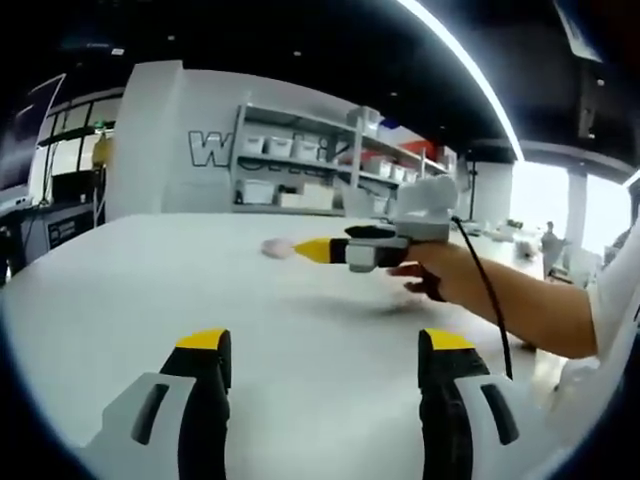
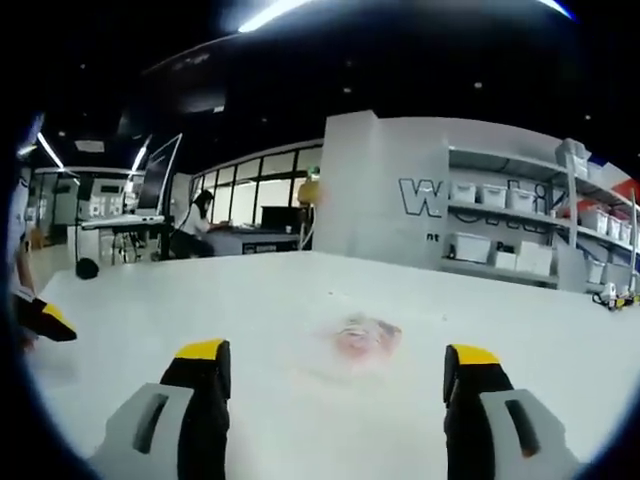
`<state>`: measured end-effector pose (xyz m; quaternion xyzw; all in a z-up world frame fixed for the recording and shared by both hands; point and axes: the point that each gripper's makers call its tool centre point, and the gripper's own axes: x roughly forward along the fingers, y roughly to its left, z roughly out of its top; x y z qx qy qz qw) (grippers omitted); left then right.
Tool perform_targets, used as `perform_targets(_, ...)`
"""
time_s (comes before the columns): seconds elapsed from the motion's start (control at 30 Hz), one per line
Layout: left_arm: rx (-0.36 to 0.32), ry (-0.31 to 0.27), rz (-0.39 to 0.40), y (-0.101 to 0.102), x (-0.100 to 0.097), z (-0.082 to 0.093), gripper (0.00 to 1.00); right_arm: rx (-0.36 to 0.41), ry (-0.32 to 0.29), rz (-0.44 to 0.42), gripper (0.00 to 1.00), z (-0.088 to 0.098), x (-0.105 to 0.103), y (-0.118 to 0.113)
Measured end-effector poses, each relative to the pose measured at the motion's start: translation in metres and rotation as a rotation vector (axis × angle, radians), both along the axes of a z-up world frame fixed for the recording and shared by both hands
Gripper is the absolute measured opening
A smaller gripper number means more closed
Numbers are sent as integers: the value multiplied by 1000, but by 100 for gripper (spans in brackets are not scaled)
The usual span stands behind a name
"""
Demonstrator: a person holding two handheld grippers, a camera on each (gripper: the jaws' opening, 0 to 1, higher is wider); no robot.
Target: Open the resealable bag by pulling the two sides of the seal apart until the entire bag opening is separated and visibly accessible.
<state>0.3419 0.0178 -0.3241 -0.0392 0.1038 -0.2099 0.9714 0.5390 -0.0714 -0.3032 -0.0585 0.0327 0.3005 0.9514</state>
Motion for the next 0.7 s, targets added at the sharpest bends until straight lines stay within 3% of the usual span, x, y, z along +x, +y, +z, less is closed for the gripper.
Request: perform_targets(0.7, -11, 3, -3, -1, -2, 0, 75, 14, -8, 6, 84, 5, -14, -2)
